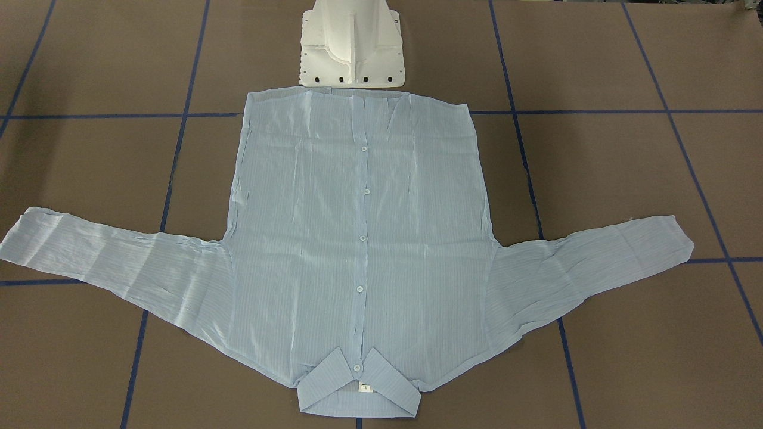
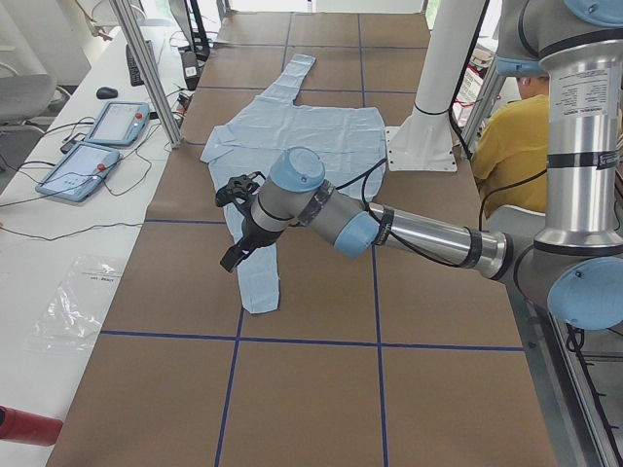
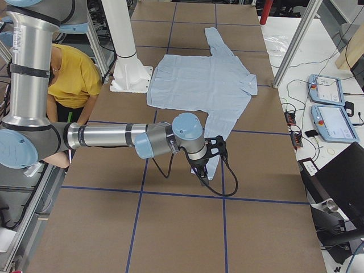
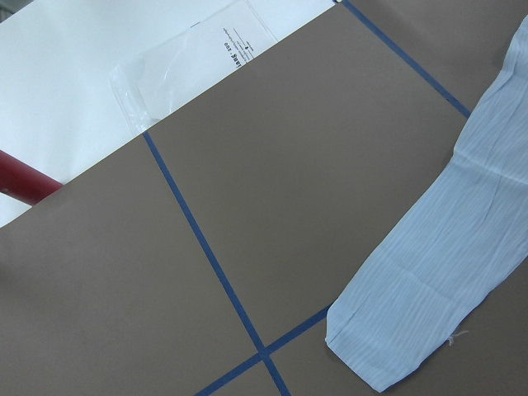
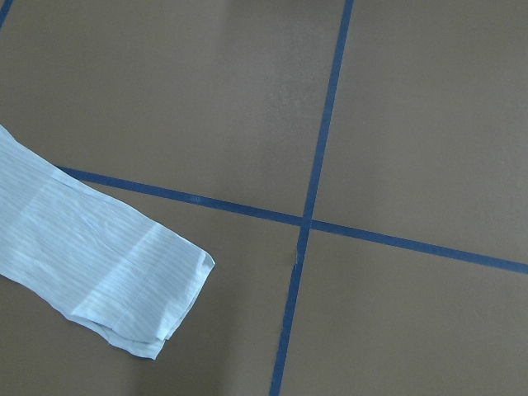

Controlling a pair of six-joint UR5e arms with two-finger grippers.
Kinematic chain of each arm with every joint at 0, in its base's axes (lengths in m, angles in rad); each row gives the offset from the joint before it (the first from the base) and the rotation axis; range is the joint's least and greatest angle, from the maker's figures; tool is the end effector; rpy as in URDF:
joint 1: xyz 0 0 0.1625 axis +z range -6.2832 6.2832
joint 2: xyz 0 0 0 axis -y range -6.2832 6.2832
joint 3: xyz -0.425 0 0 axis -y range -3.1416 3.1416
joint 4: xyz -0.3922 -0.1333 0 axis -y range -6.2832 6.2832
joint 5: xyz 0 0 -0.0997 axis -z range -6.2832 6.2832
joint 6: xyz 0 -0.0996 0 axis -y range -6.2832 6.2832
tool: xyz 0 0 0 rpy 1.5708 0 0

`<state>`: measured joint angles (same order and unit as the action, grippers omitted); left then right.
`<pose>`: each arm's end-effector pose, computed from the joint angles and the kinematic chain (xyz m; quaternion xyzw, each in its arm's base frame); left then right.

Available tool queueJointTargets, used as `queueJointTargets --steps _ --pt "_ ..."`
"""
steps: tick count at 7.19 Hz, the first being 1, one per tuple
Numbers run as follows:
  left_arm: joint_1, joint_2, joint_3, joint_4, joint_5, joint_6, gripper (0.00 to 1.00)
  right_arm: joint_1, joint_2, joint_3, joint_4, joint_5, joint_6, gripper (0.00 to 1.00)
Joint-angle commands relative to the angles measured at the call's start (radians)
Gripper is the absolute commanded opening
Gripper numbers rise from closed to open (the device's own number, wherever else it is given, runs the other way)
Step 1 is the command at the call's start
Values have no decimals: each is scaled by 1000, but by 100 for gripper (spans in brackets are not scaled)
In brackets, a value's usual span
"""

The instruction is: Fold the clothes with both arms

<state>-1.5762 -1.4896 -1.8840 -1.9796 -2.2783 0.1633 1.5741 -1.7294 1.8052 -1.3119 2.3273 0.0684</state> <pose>-0.0711 -0.4720 0.4970 0.3221 0.3027 0.1790 0.8790 0.0664 -0.4417 0.5881 0.1429 -0.3690 -0.0286 0.9179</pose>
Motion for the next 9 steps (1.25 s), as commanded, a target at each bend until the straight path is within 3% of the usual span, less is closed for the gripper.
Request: queueJointTargets --steps 1,2,4,5,6,7,9 --pt "-1 2 3 -7 -3 2 100 -111 1 -21 154 -14 339 100" --pt "-2 6 0 -7 -3 2 100 -215 -7 -52 330 -99 566 100" --pt "-2 12 -6 -7 -3 4 100 -409 -10 -236 683 -277 848 97" --pt "-2 14 -6 -7 -3 4 100 -492 -10 -292 806 -361 949 96" --pt "-2 15 -6 -7 -3 5 100 -549 -12 -309 822 -415 965 86" --pt "-2 15 -6 -7 -3 5 100 -587 -12 -320 824 -449 965 85" --pt "-2 15 -6 -7 -4 5 100 -615 -25 -322 827 -457 964 75"
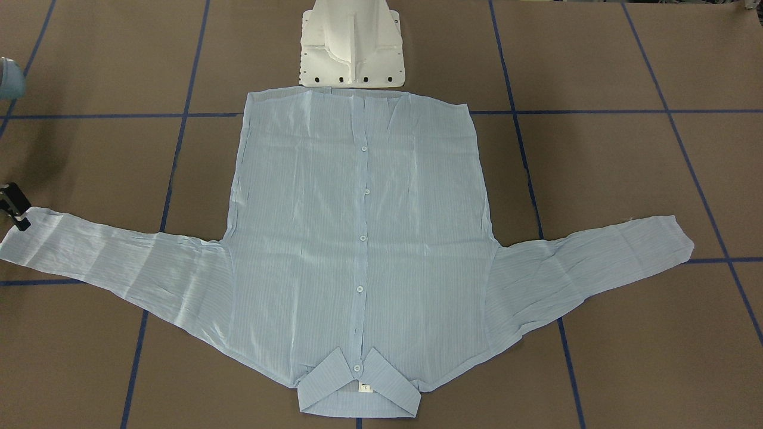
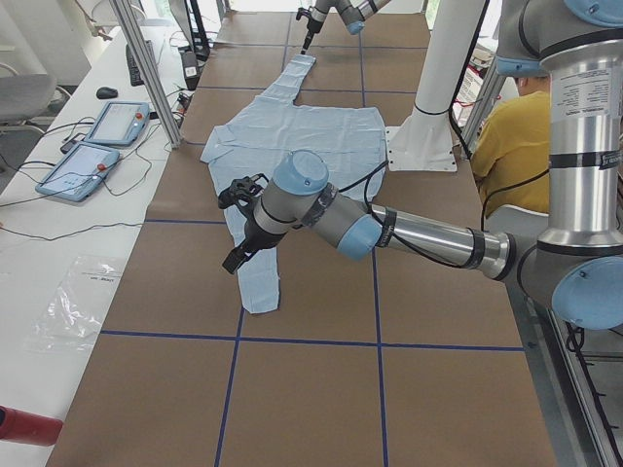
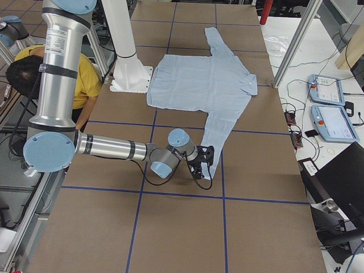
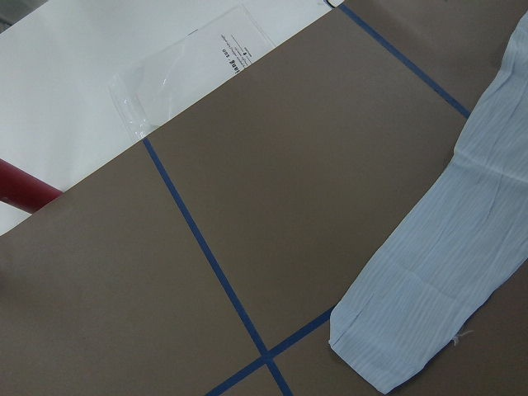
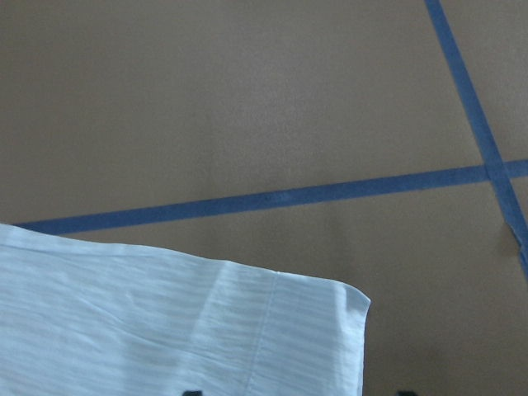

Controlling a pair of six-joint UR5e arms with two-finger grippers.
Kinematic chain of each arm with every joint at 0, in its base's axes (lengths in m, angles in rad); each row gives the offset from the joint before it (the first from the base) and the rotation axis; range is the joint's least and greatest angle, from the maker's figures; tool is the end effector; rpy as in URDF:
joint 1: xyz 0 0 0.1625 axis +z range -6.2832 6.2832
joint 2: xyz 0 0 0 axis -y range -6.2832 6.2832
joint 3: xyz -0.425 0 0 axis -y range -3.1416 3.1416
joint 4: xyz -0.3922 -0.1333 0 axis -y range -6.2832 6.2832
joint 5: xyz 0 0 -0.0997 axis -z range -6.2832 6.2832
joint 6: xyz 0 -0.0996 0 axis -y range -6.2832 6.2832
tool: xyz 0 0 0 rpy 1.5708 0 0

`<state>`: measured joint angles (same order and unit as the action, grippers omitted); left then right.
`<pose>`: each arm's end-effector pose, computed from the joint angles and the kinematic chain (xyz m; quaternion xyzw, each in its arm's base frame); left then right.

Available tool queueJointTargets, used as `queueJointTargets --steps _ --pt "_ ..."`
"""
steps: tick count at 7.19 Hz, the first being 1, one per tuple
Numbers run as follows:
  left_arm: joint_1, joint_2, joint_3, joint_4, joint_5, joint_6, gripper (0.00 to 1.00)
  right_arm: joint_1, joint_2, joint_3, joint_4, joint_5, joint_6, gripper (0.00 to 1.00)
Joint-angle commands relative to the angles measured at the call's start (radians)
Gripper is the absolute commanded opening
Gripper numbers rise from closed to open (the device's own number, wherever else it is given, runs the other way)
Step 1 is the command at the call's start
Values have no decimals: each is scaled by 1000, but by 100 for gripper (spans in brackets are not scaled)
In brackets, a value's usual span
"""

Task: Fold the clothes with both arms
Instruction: 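Lower the right gripper and grasp the cuff of the sleeve nearest it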

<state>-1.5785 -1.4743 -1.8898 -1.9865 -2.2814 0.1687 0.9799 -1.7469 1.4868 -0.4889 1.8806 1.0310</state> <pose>-0.0719 -0.4661 0.5002 0.3221 0.3031 0.1804 0.8786 -0.1607 -0.4243 0.6734 0.1693 -0.3835 0.1376 0.8974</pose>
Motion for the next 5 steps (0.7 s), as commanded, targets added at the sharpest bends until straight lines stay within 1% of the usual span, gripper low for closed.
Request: queueJointTargets --steps 1,3,4,5 --pt "0 0 0 0 0 0 100 -30 -9 -5 4 -12 1 68" --pt "0 0 0 0 -1 0 100 -43 -23 -5 4 -20 -3 65" --pt "0 0 1 0 -1 0 100 -49 -26 -5 4 -29 -3 52" --pt "0 0 1 0 -1 2 100 -49 -26 -5 4 -28 -2 12"
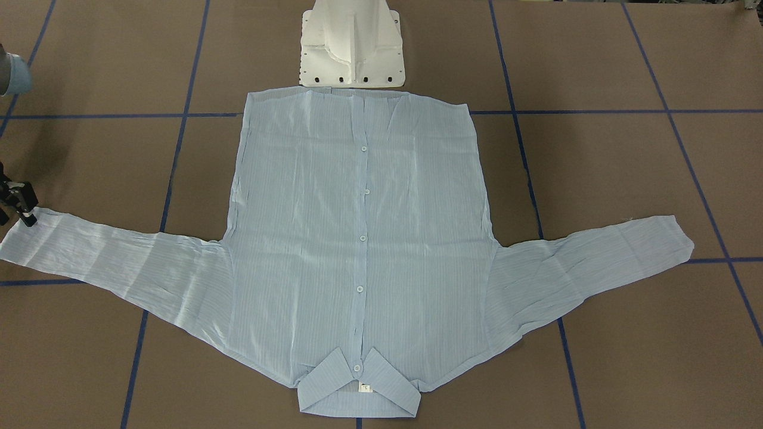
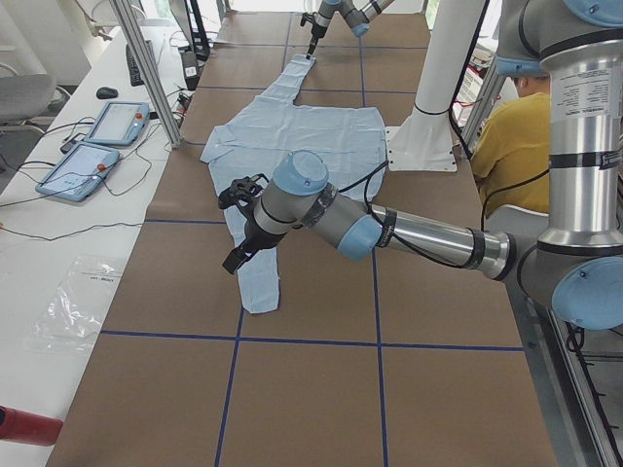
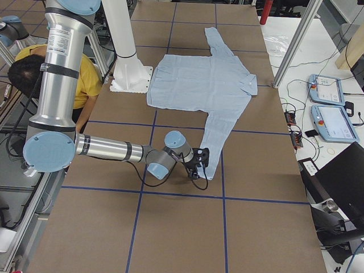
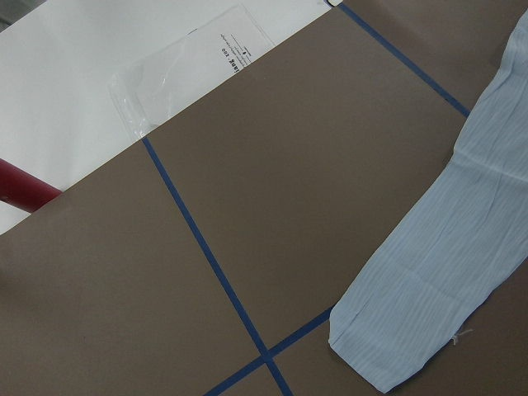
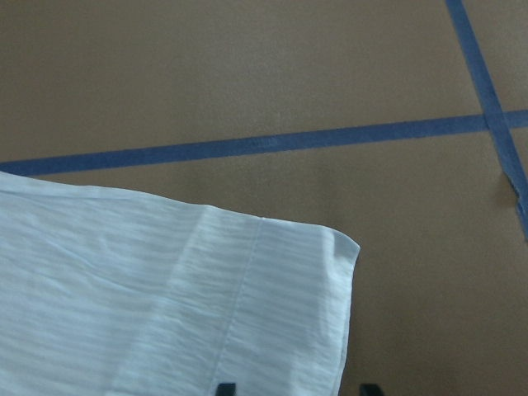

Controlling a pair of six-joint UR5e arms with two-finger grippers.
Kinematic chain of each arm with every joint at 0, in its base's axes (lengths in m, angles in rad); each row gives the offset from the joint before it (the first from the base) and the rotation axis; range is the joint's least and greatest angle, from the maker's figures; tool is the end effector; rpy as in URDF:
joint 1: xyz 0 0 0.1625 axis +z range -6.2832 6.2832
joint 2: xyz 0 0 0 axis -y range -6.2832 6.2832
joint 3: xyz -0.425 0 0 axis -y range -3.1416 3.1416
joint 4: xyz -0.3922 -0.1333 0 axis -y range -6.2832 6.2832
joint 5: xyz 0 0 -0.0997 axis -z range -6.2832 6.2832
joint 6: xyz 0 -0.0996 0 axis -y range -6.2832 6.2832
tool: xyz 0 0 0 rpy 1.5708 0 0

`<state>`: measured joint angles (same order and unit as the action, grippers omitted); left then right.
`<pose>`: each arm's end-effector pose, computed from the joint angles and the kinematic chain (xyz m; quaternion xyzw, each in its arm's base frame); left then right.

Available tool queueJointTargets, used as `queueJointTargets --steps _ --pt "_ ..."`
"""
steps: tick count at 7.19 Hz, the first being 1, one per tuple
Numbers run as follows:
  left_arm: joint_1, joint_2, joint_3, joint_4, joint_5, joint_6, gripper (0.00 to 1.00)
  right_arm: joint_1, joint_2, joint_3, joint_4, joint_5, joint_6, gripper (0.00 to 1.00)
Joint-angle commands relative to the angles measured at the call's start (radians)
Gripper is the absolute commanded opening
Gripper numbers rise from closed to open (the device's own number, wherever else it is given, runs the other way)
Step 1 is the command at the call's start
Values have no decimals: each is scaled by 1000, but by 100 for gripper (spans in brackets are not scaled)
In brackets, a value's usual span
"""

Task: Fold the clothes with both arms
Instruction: 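Lower the right gripper and grasp the cuff of the sleeve nearest it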

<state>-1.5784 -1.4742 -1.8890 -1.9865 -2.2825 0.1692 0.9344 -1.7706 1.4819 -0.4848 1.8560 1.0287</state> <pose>-0.0718 -0.4661 0.5006 0.3217 0.3036 0.1806 0.8784 -0.1707 -0.4081 0.6861 0.1617 -0.3723 0.1237 0.9055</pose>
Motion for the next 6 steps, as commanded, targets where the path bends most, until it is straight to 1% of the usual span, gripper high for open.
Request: queueJointTargets --steps 1,3,4,5,6 --pt "0 0 1 0 1 1 100 -5 -3 0 0 -6 1 0" --pt "0 0 1 0 0 3 100 -3 3 11 -1 -5 2 0" --pt "0 0 4 0 0 3 100 -3 14 33 -12 6 -1 0" --pt "0 0 4 0 0 4 100 51 17 91 -56 31 -2 0" --pt "0 0 4 0 0 3 100 105 45 213 -212 69 -3 0"
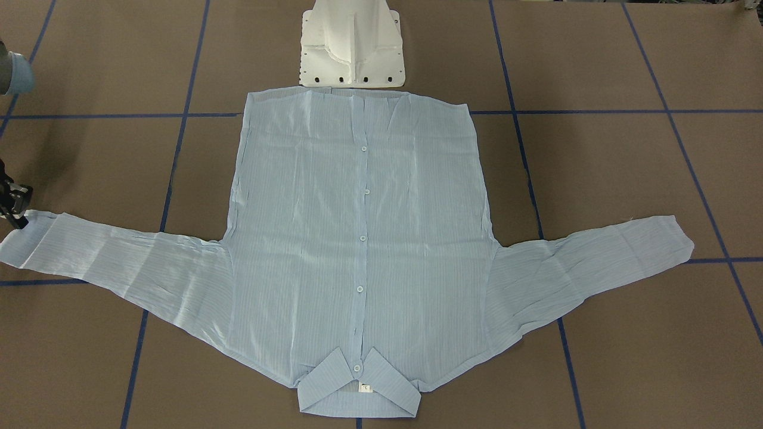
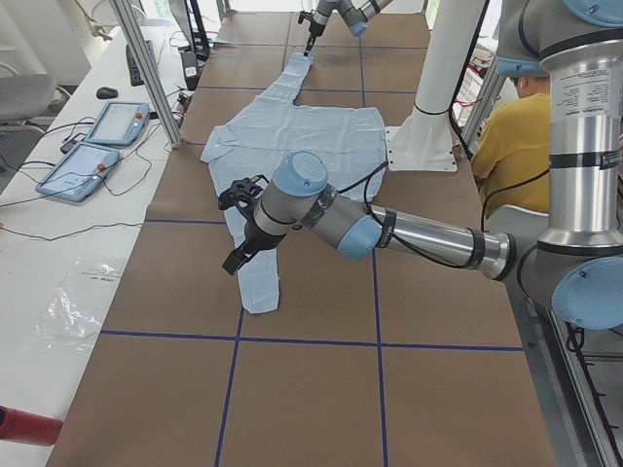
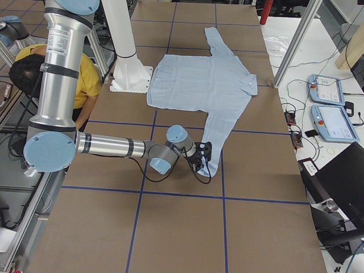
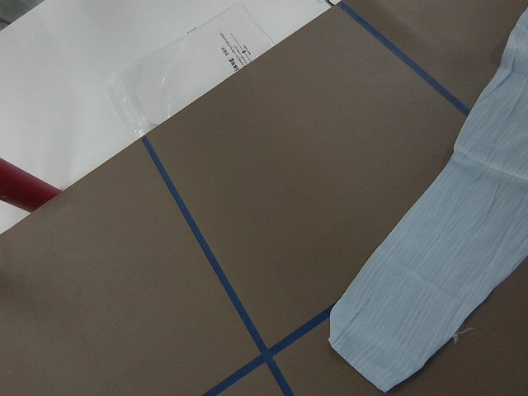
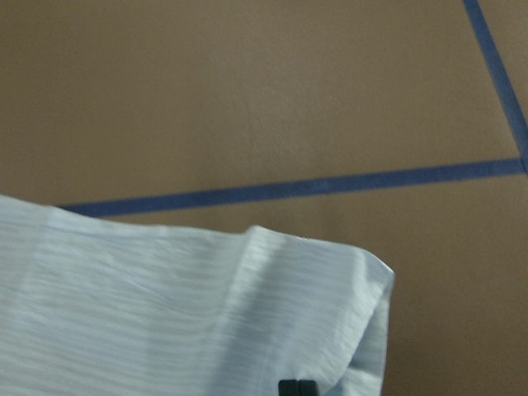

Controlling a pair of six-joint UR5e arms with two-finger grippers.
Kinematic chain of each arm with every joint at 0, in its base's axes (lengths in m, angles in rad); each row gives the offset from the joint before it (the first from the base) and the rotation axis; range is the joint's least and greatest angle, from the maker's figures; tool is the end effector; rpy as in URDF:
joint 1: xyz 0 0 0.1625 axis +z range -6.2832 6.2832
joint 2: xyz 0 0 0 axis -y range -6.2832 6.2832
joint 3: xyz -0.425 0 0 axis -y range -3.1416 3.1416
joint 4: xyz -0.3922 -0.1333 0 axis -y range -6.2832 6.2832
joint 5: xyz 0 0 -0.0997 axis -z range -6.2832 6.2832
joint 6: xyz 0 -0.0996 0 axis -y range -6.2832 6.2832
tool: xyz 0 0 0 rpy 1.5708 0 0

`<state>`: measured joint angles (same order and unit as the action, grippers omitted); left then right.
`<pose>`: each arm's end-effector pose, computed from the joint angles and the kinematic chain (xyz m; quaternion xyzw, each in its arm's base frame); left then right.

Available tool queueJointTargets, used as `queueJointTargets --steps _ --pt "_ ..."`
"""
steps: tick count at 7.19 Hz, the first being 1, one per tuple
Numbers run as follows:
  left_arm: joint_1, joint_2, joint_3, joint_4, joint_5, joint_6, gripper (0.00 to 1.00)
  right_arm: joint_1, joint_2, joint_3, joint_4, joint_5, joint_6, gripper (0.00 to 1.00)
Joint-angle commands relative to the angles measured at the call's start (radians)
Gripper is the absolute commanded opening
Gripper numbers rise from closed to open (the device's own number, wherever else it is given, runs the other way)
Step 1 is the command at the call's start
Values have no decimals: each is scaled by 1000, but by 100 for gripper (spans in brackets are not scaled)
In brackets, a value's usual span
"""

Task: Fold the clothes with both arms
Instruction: 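Lift the sleeve with the right gripper and carry it across the shirt body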

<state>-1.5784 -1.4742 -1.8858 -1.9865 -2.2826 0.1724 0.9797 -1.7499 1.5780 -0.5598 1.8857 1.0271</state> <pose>-0.0718 -0.4664 0.5022 0.3208 0.3035 0.1816 0.8787 -0.1645 -0.4289 0.6369 0.1740 -0.3900 0.1327 0.8944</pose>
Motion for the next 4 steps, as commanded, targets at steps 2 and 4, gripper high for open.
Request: queueJointTargets --steps 2,4 --pt "-2 3 2 0 0 -1 100 70 180 340 -549 18 7 0" --pt "-2 3 2 0 0 -1 100 26 428 340 -749 7 8 0"
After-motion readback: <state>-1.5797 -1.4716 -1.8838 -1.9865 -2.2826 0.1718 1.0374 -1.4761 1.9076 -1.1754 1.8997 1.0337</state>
